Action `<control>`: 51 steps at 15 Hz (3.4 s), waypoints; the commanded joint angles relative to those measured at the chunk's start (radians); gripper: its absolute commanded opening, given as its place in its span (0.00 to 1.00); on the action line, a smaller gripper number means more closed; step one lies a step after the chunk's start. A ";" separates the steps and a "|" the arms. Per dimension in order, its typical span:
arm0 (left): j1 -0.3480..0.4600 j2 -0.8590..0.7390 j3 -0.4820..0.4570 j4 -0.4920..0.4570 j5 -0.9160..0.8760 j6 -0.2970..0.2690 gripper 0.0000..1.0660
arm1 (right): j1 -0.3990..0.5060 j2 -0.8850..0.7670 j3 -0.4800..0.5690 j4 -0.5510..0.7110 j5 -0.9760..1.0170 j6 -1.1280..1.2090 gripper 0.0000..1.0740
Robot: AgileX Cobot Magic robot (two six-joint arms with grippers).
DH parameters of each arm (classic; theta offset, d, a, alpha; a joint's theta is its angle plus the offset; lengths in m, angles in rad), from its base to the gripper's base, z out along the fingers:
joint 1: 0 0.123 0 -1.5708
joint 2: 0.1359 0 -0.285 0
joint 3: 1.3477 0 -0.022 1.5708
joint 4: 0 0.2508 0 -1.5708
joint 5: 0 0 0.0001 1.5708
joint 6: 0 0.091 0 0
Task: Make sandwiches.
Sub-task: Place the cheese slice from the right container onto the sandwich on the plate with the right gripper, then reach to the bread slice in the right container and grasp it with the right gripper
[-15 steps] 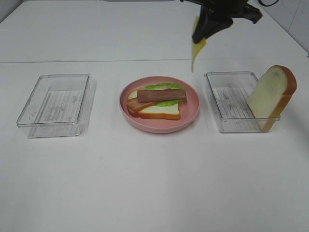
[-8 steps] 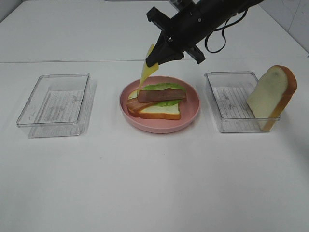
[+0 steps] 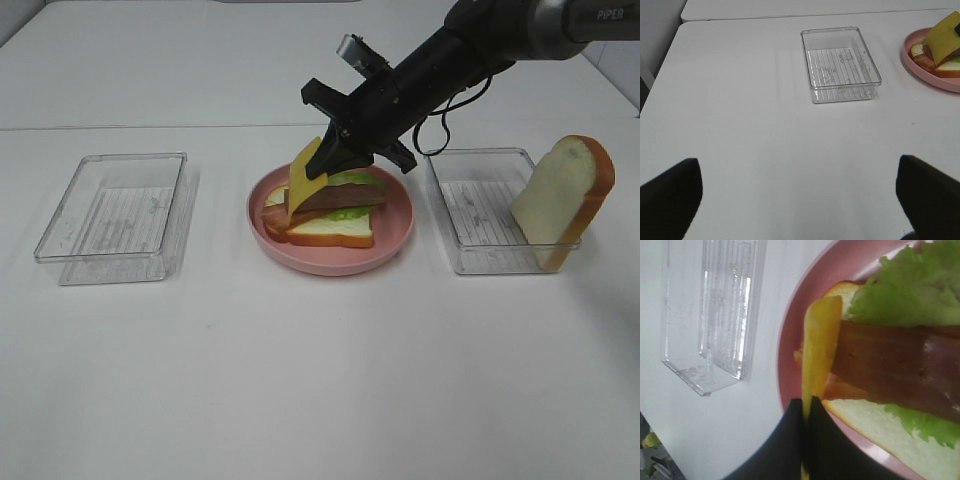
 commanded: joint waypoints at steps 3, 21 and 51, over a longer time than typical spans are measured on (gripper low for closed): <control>-0.005 -0.021 0.002 0.002 -0.006 0.000 0.92 | -0.004 0.001 0.002 -0.213 0.000 0.099 0.00; -0.005 -0.021 0.002 0.002 -0.006 0.000 0.92 | -0.056 -0.298 -0.027 -0.665 0.223 0.260 0.90; -0.005 -0.021 0.002 0.004 -0.006 0.000 0.92 | -0.327 -0.157 0.078 -0.737 0.361 0.285 0.09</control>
